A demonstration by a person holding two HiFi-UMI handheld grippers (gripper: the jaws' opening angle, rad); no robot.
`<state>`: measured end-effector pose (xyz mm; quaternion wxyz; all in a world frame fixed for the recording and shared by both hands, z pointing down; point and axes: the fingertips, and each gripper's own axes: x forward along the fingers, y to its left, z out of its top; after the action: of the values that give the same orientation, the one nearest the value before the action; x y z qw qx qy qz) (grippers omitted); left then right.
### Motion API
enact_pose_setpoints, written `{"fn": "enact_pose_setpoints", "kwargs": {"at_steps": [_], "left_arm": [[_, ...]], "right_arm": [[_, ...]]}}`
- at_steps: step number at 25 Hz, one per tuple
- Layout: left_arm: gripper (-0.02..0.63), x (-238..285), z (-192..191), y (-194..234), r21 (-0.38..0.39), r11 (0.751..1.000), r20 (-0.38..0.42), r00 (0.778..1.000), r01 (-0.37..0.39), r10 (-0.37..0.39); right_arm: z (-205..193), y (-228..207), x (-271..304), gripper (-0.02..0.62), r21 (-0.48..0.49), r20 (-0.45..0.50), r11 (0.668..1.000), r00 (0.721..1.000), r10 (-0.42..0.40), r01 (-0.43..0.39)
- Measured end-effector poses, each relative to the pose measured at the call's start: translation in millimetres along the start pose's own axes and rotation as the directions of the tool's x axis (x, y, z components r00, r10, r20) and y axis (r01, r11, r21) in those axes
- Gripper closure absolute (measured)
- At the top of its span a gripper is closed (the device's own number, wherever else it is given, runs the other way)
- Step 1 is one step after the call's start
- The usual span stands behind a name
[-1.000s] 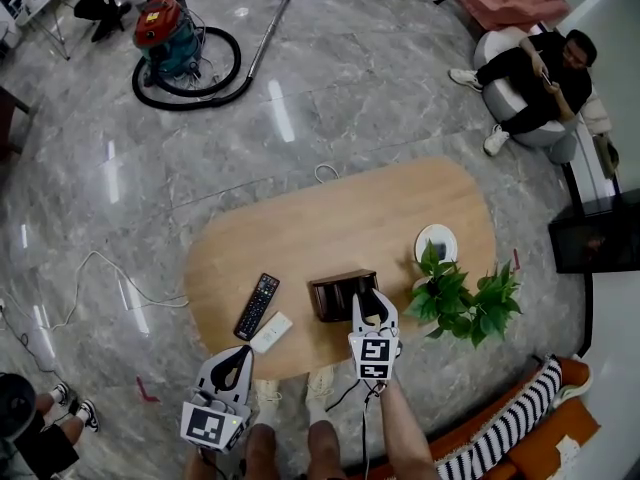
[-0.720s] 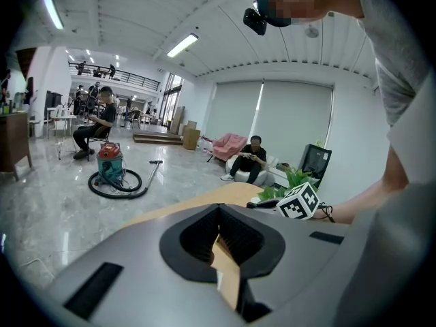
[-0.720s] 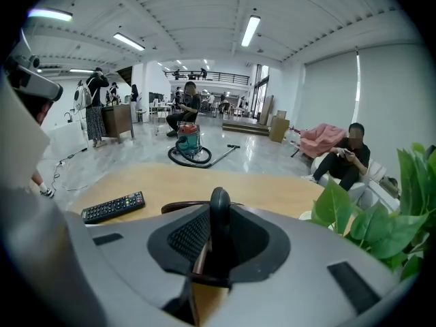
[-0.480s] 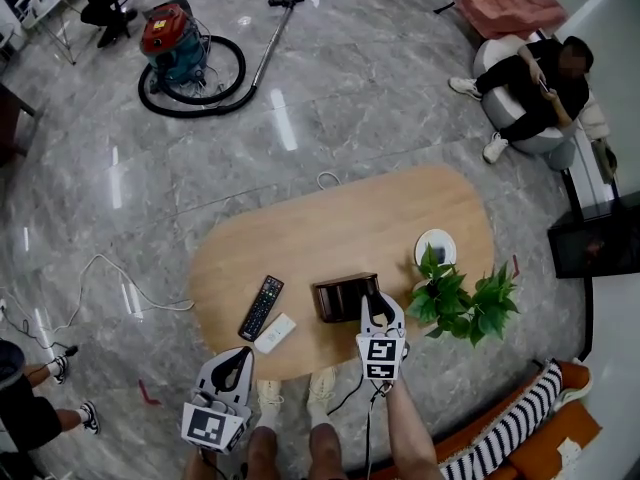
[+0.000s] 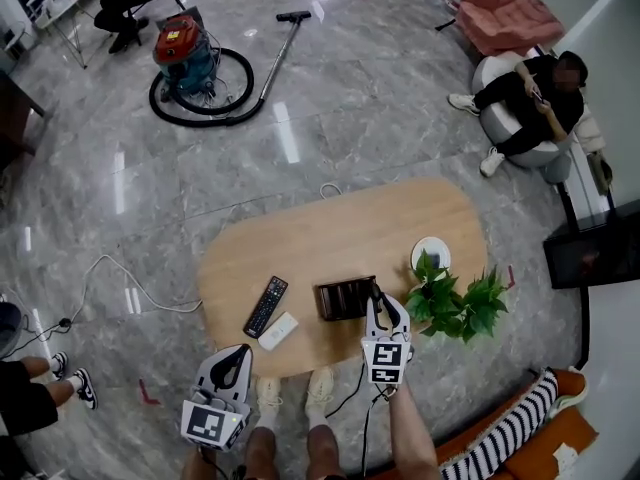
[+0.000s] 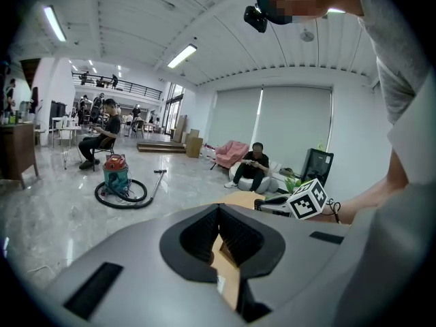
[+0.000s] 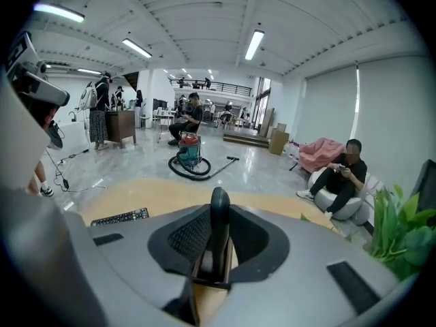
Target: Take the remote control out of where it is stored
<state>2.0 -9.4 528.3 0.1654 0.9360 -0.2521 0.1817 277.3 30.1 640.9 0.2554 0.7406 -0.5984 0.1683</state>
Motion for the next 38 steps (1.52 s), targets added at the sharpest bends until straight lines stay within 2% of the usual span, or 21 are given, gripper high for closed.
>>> {"fn": "enact_pose_setpoints", "kwargs": {"at_steps": [6,10,14,22,29,38], "left_arm": [[0.6,-22.4,19.6,-4.2,0.022,1.0,0.031,0.999,-0.015,0.014],[0.6,-39.5,23.0,-2.3,0.013,0.999,0.051,0.998,-0.032,0.031],[0.6,-62.3,24.1,4.2,0.018,0.998,0.058,0.997,-0.058,0.057],[0.6,-103.4,0.9,25.1,-0.018,0.992,0.062,0.99,-0.126,0.127],[0.6,-131.7,-17.4,57.1,-0.027,0.98,0.054,0.978,-0.2,0.201],[0.6,-141.8,-38.0,89.3,-0.079,0.959,0.054,0.959,-0.273,0.278]], "right_arm": [[33.1,0.3,-19.4,0.508,-0.017,0.054,1.0,0.998,-0.014,0.015],[56.5,11.0,-28.6,0.508,-0.03,0.095,1.0,0.995,0.005,-0.002],[76.9,33.4,-34.6,0.508,-0.055,0.128,0.998,0.991,0.046,-0.039],[100.7,90.1,-34.5,0.508,-0.103,0.179,0.988,0.975,0.135,-0.117],[105.4,149.0,-22.7,0.508,-0.148,0.185,0.965,0.952,0.244,-0.218],[106.4,205.5,1.5,0.508,-0.221,0.171,0.924,0.92,0.353,-0.313]]}}
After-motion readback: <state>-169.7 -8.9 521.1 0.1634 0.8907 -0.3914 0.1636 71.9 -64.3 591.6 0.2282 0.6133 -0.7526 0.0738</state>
